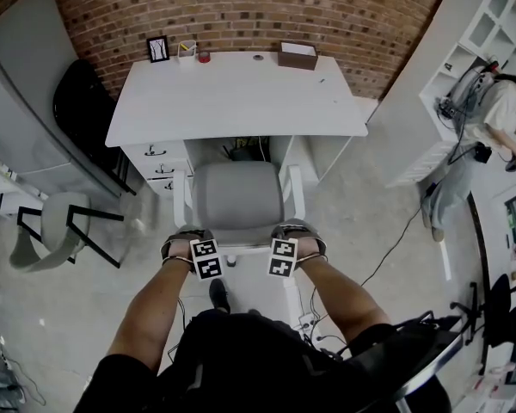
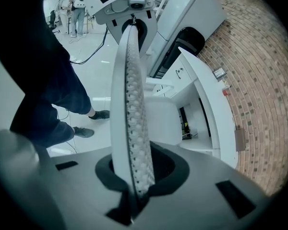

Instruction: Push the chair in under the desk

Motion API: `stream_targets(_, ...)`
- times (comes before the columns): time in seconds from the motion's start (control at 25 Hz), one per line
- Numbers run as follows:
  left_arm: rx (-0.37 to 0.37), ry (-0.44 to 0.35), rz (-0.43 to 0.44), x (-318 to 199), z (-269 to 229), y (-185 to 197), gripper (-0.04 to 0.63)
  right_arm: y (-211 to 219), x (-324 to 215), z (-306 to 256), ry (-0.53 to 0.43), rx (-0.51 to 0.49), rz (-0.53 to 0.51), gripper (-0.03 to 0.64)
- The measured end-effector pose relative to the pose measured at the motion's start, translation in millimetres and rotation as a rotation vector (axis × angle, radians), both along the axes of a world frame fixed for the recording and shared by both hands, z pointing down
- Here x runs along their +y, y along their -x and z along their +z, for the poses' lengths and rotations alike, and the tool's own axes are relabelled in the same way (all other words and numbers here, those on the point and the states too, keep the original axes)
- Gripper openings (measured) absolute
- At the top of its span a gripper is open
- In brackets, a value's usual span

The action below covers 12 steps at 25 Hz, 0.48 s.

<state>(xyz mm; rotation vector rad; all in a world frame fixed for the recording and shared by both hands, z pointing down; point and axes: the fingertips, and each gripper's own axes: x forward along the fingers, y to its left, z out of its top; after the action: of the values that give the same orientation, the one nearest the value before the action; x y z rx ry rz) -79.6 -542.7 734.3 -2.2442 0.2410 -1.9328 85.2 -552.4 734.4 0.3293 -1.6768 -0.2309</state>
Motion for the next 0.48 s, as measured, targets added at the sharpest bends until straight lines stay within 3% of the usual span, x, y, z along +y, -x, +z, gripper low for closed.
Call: stream_targets(0.48, -0.005, -0.019, 0.011, -42, 2, 4, 0.028, 4, -41, 3, -0.014, 0.0, 0.012, 0.049)
